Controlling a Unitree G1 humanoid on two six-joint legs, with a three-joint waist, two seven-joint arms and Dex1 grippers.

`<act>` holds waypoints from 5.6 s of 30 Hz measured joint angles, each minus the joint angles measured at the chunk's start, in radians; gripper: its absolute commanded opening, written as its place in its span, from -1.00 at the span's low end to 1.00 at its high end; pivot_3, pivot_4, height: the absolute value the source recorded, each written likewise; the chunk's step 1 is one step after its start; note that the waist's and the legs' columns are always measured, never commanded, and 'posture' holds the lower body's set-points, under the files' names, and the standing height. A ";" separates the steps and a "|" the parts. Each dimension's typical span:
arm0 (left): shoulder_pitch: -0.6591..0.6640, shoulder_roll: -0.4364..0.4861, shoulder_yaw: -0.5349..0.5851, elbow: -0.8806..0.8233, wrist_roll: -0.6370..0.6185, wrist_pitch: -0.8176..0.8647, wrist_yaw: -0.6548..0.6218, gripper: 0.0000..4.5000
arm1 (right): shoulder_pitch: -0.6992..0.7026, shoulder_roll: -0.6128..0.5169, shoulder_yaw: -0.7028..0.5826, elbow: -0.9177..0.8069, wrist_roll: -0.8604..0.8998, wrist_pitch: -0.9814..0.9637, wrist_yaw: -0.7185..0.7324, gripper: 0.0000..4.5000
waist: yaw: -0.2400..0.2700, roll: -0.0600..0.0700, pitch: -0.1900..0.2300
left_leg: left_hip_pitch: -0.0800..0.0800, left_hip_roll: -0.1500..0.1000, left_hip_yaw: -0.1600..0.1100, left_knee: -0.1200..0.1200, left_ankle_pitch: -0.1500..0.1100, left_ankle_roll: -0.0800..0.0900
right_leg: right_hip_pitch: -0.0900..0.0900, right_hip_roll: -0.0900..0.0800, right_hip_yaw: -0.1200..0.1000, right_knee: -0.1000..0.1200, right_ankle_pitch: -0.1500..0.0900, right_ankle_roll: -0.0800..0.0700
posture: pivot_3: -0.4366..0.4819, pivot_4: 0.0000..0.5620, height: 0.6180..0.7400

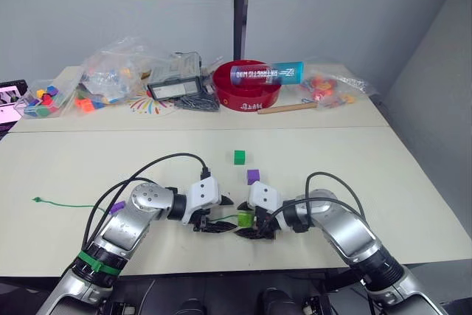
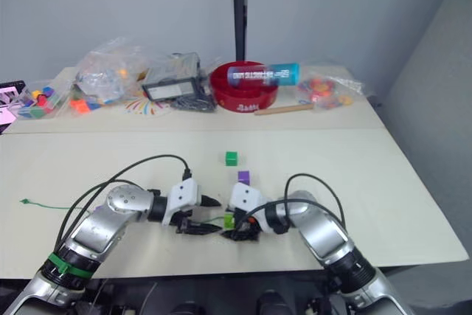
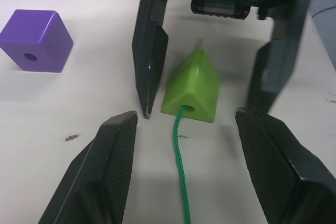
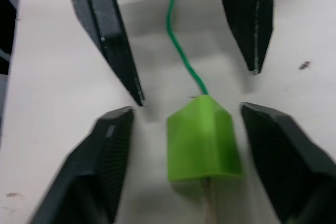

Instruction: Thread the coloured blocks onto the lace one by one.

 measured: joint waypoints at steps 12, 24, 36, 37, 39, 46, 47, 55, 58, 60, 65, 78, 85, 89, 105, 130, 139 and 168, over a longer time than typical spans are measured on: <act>-0.064 -0.093 -0.079 0.103 0.035 -0.040 -0.013 0.38 | 0.098 -0.171 -0.096 -0.100 0.091 0.021 0.032 0.99 | 0.008 0.000 0.000 | -0.002 -0.001 0.000 0.000 0.000 0.000 | 0.000 -0.001 0.000 -0.001 0.000 0.001 | -0.05 -0.47 0.85; -0.090 -0.121 -0.114 0.176 0.092 -0.124 0.000 -0.39 | 0.083 -0.157 -0.096 -0.046 0.087 -0.026 0.006 1.00 | 0.005 0.000 0.000 | -0.001 -0.001 0.000 0.001 0.000 0.000 | 0.001 -0.001 0.000 -0.001 0.000 0.001 | -0.05 -0.47 0.85; -0.089 -0.118 -0.116 0.175 0.092 -0.124 -0.004 -0.40 | 0.049 -0.148 -0.077 0.003 0.060 -0.057 -0.004 -0.09 | 0.005 0.000 0.000 | -0.001 -0.001 0.000 0.001 0.000 0.000 | 0.001 -0.001 0.000 -0.001 0.000 0.001 | -0.05 -0.47 0.85; -0.089 -0.117 -0.116 0.175 0.092 -0.124 -0.004 -0.40 | 0.047 -0.149 -0.073 0.008 0.054 -0.066 -0.002 -0.24 | 0.005 0.000 0.000 | -0.001 -0.001 0.000 0.001 0.000 0.000 | 0.001 -0.001 0.000 -0.001 0.000 0.001 | -0.05 -0.47 0.85; -0.089 -0.116 -0.116 0.175 0.092 -0.124 -0.005 -0.40 | 0.047 -0.149 -0.065 0.012 0.051 -0.081 0.005 -0.54 | 0.004 0.000 0.000 | 0.000 -0.001 0.000 0.001 0.000 0.000 | 0.001 -0.001 0.000 -0.001 0.000 0.001 | -0.05 -0.47 0.85; -0.091 -0.111 -0.117 0.175 0.095 -0.125 -0.014 -0.40 | 0.048 -0.149 -0.059 0.011 0.051 -0.094 0.021 -1.00 | 0.003 0.000 0.000 | 0.001 -0.001 0.000 0.001 0.000 0.000 | 0.002 -0.001 0.000 0.000 0.000 0.001 | -0.05 -0.47 0.85; -0.092 -0.110 -0.117 0.175 0.095 -0.125 -0.015 -0.40 | 0.048 -0.149 -0.059 0.011 0.051 -0.094 0.021 -1.00 | 0.003 0.000 0.000 | 0.001 -0.001 0.000 0.001 0.000 0.000 | 0.002 -0.001 0.000 0.000 0.000 0.001 | -0.05 -0.47 0.85; -0.038 0.073 -0.057 0.114 0.069 -0.159 -0.093 -0.40 | 0.044 -0.145 -0.052 0.011 0.047 -0.096 0.019 -1.00 | -0.006 0.000 0.000 | 0.001 0.000 0.000 0.000 0.000 0.000 | 0.001 0.000 0.000 0.000 0.000 0.001 | -0.05 -0.47 0.85; 0.010 0.213 0.011 0.137 0.052 -0.224 -0.146 -0.40 | 0.033 -0.137 -0.045 0.018 0.044 -0.096 0.018 -1.00 | -0.014 0.000 0.000 | 0.003 0.001 0.001 0.000 0.000 0.000 | 0.001 0.001 0.000 0.000 0.000 0.000 | -0.05 -0.47 0.85; 0.036 0.289 0.059 0.193 0.044 -0.292 -0.172 -0.40 | 0.028 -0.134 -0.041 0.020 0.041 -0.097 0.017 -1.00 | -0.020 0.000 0.000 | 0.004 0.001 0.001 -0.001 0.000 0.000 | 0.001 0.001 0.000 0.001 -0.001 0.000 | -0.05 -0.47 0.85; 0.039 0.386 0.123 0.402 0.043 -0.461 -0.208 -0.40 | 0.027 -0.134 -0.039 0.023 0.036 -0.098 0.015 -1.00 | -0.020 0.002 -0.001 | 0.007 0.001 0.002 -0.002 0.000 0.000 | 0.003 0.001 0.001 0.001 -0.003 0.003 | -0.05 -0.47 0.85; 0.041 0.400 0.192 0.542 0.013 -0.505 -0.243 0.30 | 0.026 -0.126 -0.040 0.035 0.033 -0.111 0.018 -1.00 | -0.022 0.005 -0.003 | 0.008 0.002 0.005 -0.002 0.000 0.000 | 0.002 0.001 0.002 0.004 -0.004 0.002 | -0.05 -0.47 0.85; 0.009 0.401 0.221 0.388 -0.057 -0.331 -0.287 0.89 | 0.014 -0.113 -0.038 0.035 0.030 -0.105 0.020 -1.00 | -0.019 0.001 -0.001 | 0.000 0.002 0.002 -0.001 0.000 0.000 | -0.003 0.001 0.000 0.004 -0.002 -0.002 | -0.05 -0.47 0.85; -0.009 0.420 0.247 0.278 -0.115 -0.207 -0.310 0.89 | 0.008 -0.109 -0.037 0.035 0.030 -0.093 0.023 -1.00 | -0.021 0.001 -0.001 | -0.001 0.002 0.002 -0.001 0.000 0.001 | -0.003 0.001 0.000 0.002 -0.002 -0.002 | -0.05 -0.47 0.85; 0.001 0.053 0.034 0.108 0.003 -0.146 -0.075 0.89 | -0.076 -0.018 0.054 0.050 -0.028 -0.046 -0.003 -1.00 | -0.018 0.000 -0.001 | -0.001 0.001 0.001 -0.001 0.000 0.000 | -0.003 0.001 0.000 0.002 -0.002 -0.002 | -0.05 -0.47 0.85; -0.037 -0.038 -0.006 0.206 0.055 -0.209 -0.065 -0.99 | -0.088 -0.017 0.056 0.049 -0.033 -0.028 -0.004 -1.00 | -0.013 0.000 -0.001 | -0.001 0.001 0.000 -0.001 0.000 0.000 | -0.002 0.001 0.000 0.002 -0.001 -0.002 | -0.05 -0.47 0.85; -0.037 -0.008 0.012 0.194 0.035 -0.192 -0.077 -1.00 | -0.057 -0.007 0.029 0.038 -0.022 -0.022 -0.025 -0.10 | -0.013 0.000 -0.001 | -0.001 0.001 0.000 -0.001 0.000 0.000 | -0.002 0.001 0.000 0.002 -0.001 -0.002 | -0.05 -0.47 0.85; 0.006 0.099 0.093 0.117 -0.008 -0.130 -0.111 -1.00 | 0.086 0.138 -0.274 -0.072 0.102 -0.011 -0.409 0.99 | 0.003 0.001 0.000 | -0.002 0.001 0.000 -0.001 0.000 0.000 | -0.003 0.001 0.000 0.001 -0.002 -0.002 | -0.05 -0.47 0.85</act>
